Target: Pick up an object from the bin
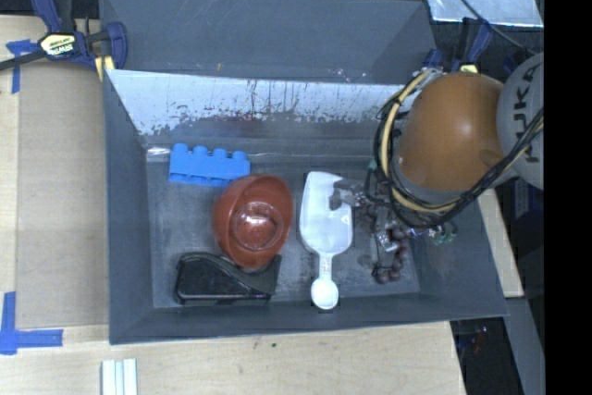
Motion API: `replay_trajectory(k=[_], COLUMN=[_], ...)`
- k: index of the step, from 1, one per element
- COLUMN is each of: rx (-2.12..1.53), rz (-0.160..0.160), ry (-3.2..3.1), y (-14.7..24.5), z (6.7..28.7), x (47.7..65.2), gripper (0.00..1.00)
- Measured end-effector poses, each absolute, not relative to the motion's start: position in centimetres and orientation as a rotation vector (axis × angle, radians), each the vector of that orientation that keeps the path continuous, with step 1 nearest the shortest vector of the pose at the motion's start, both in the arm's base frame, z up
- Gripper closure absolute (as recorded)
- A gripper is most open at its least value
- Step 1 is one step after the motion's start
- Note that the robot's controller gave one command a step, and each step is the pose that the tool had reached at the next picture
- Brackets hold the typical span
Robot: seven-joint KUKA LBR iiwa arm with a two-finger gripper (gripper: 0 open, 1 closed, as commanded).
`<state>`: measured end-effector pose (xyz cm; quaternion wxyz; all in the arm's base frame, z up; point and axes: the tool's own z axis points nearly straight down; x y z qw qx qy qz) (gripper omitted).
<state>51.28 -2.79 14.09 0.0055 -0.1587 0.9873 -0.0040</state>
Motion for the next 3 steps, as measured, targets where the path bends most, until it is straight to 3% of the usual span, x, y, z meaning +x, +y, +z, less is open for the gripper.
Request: replay_trajectory(k=[1,2,3], rx=[0.208,-0.574,0.123], rz=[0.010,-0.011,0.005], ry=[3.115,3.073,3.118], y=[2.6,-0.1,3.5], z=[7.4,7.6,12.1], x=[56.5,51.1,56.1], gripper=[0.00,0.00,0.00])
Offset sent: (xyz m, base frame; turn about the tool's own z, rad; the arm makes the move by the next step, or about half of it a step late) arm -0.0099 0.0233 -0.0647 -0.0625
